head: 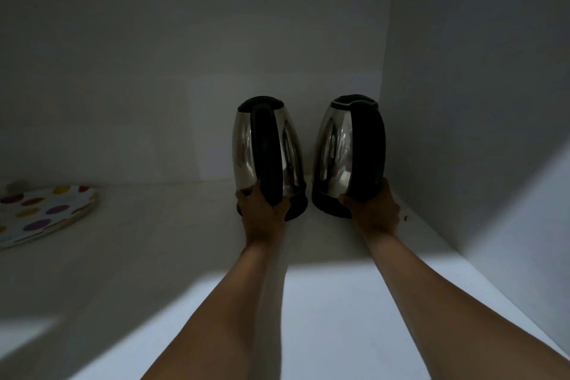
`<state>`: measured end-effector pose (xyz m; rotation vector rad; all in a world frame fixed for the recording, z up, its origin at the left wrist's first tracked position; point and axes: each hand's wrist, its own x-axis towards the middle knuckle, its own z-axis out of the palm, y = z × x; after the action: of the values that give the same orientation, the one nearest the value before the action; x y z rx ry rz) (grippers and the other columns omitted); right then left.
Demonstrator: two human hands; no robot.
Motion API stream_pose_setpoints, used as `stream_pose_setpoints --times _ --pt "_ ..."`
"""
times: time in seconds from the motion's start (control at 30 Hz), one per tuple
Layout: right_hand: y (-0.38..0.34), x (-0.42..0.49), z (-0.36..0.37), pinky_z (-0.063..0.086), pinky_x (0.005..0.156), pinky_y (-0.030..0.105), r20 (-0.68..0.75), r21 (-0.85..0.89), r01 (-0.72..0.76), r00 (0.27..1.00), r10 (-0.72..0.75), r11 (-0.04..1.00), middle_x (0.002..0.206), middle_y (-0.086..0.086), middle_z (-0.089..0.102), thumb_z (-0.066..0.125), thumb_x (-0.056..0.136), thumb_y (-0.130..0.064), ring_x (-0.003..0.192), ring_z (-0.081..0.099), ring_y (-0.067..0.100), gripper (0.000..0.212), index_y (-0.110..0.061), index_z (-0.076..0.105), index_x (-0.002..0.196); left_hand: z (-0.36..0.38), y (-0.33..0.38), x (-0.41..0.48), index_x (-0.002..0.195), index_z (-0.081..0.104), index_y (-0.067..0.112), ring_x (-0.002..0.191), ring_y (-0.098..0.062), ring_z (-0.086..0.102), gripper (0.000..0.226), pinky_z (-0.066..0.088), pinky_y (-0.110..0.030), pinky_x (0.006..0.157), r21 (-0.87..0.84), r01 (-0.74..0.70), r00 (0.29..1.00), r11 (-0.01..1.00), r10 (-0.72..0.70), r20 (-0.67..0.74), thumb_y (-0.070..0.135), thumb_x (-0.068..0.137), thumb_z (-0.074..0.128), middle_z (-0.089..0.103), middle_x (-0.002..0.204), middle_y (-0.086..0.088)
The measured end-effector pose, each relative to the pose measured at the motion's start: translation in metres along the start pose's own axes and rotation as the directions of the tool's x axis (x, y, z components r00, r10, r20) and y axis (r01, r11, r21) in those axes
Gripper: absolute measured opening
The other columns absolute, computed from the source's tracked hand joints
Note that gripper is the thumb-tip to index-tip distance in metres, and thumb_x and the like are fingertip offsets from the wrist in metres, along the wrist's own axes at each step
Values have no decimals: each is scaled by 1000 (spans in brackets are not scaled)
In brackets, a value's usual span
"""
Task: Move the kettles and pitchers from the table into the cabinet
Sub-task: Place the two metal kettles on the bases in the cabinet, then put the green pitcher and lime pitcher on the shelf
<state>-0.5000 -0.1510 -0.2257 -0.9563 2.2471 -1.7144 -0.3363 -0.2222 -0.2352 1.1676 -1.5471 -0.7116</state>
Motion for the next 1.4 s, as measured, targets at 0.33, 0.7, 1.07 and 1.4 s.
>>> stream_pose_setpoints --times 0.33,0.7,1.07,1.4 --pt "13 20 6 43 100 45 82 -19 -34 996 35 999 137 22 53 81 77 -33 124 53 42 87 -11 34 146 6 6 8 133 52 7 118 -39 58 68 51 -48 99 118 90 993 989 -98 62 31 74 77 57 129 -20" --pt "-2 -57 -20 40 102 41 202 -155 33 979 -1 987 147 27 39 65 93 -31 132 44 44 84 1 15 152 -50 36 -73 135 39 -2 119 -41 56 50 47 -41 94 462 23 994 887 -68 81 21 95 58 57 129 -23" --pt "-52 -317 -57 29 112 55 534 -215 512 774 -338 832 156 7 35 35 99 -49 143 26 34 53 -19 43 143 -256 52 -274 149 30 11 151 -34 13 61 17 -64 117 747 52 996 663 20 -87 40 99 48 21 161 -13" --pt "-127 -625 -41 24 115 58 806 227 642 298 -511 732 159 8 31 36 99 -51 146 26 36 53 -26 40 146 -525 47 -504 154 23 14 151 -36 14 65 14 -66 116 702 584 800 407 -141 -584 43 100 45 18 163 -15"
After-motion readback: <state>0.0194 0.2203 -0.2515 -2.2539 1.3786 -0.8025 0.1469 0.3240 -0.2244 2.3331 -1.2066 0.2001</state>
